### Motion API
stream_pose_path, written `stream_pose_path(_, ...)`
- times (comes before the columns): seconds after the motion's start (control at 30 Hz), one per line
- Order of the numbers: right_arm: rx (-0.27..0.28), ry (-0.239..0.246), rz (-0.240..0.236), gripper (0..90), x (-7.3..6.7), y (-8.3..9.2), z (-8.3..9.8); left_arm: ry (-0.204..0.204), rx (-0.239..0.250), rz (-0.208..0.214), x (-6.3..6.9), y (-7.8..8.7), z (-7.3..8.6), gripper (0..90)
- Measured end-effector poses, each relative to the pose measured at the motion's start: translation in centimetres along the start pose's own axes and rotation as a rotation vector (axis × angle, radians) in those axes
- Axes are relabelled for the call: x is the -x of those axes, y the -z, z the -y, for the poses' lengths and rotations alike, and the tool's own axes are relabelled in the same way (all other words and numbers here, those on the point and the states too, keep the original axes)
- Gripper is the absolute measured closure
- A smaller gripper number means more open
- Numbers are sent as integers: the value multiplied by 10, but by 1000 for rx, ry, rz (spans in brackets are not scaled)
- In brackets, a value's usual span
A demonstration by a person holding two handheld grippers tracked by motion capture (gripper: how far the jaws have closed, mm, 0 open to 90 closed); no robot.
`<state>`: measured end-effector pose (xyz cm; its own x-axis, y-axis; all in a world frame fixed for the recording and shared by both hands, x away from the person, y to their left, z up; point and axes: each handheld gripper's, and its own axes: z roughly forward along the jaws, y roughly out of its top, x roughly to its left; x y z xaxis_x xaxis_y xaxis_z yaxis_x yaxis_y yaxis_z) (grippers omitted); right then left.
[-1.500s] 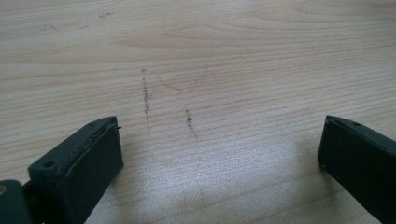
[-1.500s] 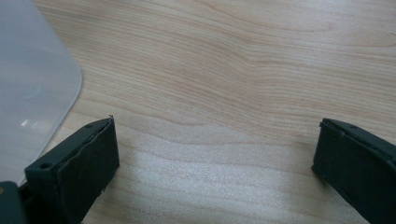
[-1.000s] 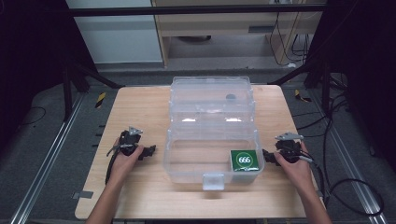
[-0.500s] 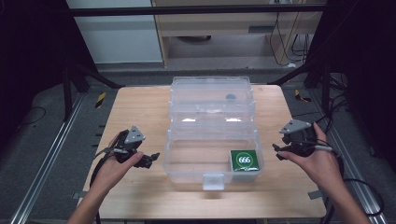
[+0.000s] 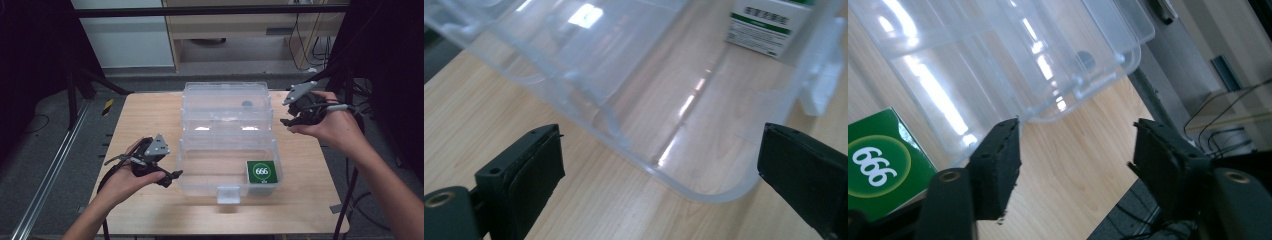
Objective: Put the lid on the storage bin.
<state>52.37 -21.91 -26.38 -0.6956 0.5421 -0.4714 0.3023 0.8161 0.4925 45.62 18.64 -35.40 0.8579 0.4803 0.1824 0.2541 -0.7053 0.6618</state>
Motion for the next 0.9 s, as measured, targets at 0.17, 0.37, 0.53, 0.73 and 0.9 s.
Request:
stream_pose_path(0.17, -8, 76, -44, 503, 1, -7, -27, -74, -49, 84, 10, -10, -10, 43)
stream_pose_path(0.37, -27, 158, -114, 565, -4, -26, -49, -140, -80, 138, 24, -24, -26, 100)
stream_pose_path(0.53, -38, 223, -166, 601, -10, -45, -64, -160, -104, 175, 28, -39, -31, 135)
stream_pose_path(0.73, -79, 278, -208, 623, -16, -68, -71, -182, -145, 216, 32, -55, -29, 140)
stream_pose_path(0.9, -113, 305, -232, 648, -16, -80, -70, -192, -174, 236, 37, -64, -25, 136)
